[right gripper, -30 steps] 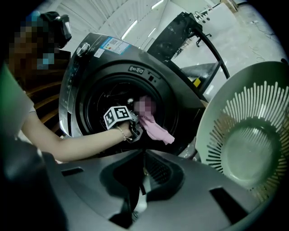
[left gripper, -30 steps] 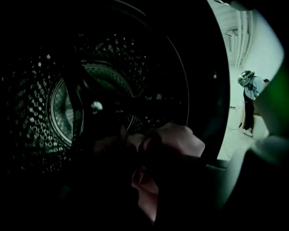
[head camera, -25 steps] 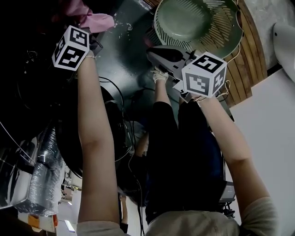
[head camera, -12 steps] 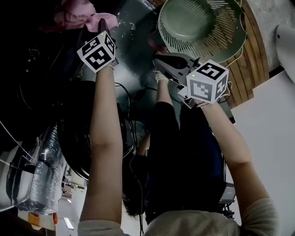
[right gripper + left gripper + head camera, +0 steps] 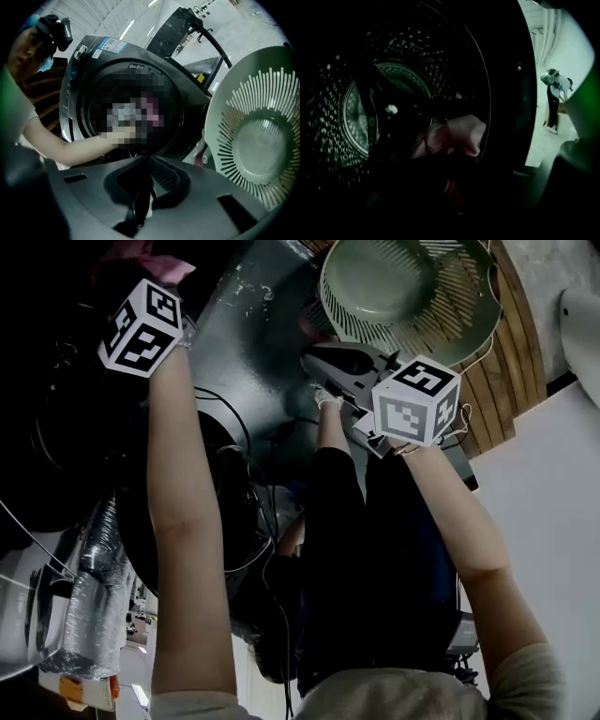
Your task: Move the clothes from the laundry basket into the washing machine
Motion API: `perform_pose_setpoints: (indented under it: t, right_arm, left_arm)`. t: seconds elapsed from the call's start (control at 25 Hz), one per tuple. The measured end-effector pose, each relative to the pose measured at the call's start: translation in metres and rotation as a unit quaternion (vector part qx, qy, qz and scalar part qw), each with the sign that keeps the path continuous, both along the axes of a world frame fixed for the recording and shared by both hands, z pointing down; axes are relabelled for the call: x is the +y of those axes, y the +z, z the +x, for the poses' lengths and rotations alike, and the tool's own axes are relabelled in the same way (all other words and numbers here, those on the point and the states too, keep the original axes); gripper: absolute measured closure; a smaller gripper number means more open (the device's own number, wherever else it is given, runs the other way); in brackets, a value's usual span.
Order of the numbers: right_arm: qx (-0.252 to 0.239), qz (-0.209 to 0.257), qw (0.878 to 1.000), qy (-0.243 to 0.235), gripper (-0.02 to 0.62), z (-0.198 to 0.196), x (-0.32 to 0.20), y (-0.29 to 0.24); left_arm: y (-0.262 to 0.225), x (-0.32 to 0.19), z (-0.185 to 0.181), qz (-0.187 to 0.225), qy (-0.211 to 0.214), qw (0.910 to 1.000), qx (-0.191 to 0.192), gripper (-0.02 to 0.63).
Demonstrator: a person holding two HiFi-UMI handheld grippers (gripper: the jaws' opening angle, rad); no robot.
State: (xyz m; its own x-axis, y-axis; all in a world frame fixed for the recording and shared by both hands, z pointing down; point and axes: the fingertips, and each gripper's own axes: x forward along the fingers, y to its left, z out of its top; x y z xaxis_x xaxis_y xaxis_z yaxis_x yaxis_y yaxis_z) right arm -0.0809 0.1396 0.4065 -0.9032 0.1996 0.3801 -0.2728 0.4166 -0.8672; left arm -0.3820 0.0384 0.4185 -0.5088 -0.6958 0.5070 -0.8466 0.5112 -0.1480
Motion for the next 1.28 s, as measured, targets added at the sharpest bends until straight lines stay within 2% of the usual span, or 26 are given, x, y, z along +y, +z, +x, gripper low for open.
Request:
perform_pose_setpoints:
  t: [0.08,0.28,0.32,0.4,0.44,0.52,0.6,0.68,0.72,0.76,0.8,1.0,1.12,1.2,1.28]
  right_arm:
    - [-0.002,0.0,1.0,-0.001,0.572,-0.001,0.0,-0.001]
    - [-0.002,-0.005,1.0,0.0,0.572,0.0,0.005,-0.001]
    - [-0.002,-0.006,1.0,0.0,0.572,0.0,0.006,-0.002]
    - [-0.001,-0.006,1.0,0.003,0.572,0.002,0.006,-0.003]
    - [0.0,-0.007,1.0,0.006,0.572,0.003,0.005,-0.003]
    - [0.0,-0.008,1.0,0.014,0.572,0.005,0.003,-0.003]
    - [0.001,-0.008,1.0,0.018,0.572,0.006,0.002,-0.003]
    - [-0.001,-0.006,1.0,0.018,0.572,0.004,0.001,-0.003]
    - [-0.002,-0.005,1.0,0.017,0.572,0.003,0.0,-0.002]
    - [-0.002,-0.004,1.0,0.017,0.572,0.003,0.0,-0.002]
    - [-0.003,-0.002,1.0,0.017,0.572,0.002,-0.001,-0.002]
    - [-0.003,0.005,1.0,0.028,0.572,0.0,-0.01,0.004]
    - [-0.005,0.006,0.999,0.034,0.572,-0.001,-0.015,0.002]
    - [-0.008,0.01,0.999,0.033,0.572,-0.001,-0.017,-0.003]
    - [-0.012,0.018,0.999,0.031,0.572,-0.001,-0.021,-0.009]
  left_arm:
    - [-0.006,-0.013,-0.015,0.002,0.004,0.9997,-0.025,0.572]
    - [0.021,-0.007,-0.001,-0.026,-0.01,0.999,0.036,0.553]
    - [0.021,-0.002,0.005,-0.019,-0.013,0.9986,0.047,0.513]
    - [0.014,0.01,0.017,0.006,-0.02,0.9976,0.066,0.391]
    - [0.01,0.017,0.022,0.016,-0.025,0.9969,0.073,0.355]
    - [0.01,0.031,0.032,0.015,-0.031,0.9953,0.09,0.354]
    - [0.025,0.04,0.044,-0.011,-0.024,0.9933,0.112,0.354]
    - [0.044,0.043,0.049,-0.045,-0.011,0.9907,0.128,0.367]
    - [0.053,0.043,0.046,-0.061,-0.011,0.9898,0.128,0.432]
    - [0.059,0.043,0.041,-0.073,-0.016,0.9896,0.123,0.55]
    - [0.063,0.04,0.032,-0.079,-0.022,0.99,0.114,0.586]
    - [0.049,0.021,-0.026,-0.049,-0.08,0.9942,0.052,0.591]
    - [0.039,0.006,-0.038,-0.046,-0.065,0.9966,0.019,0.589]
    - [0.047,0.006,-0.034,-0.063,-0.057,0.9958,0.034,0.589]
    - [0.052,0.014,-0.027,-0.065,-0.068,0.9937,0.061,0.585]
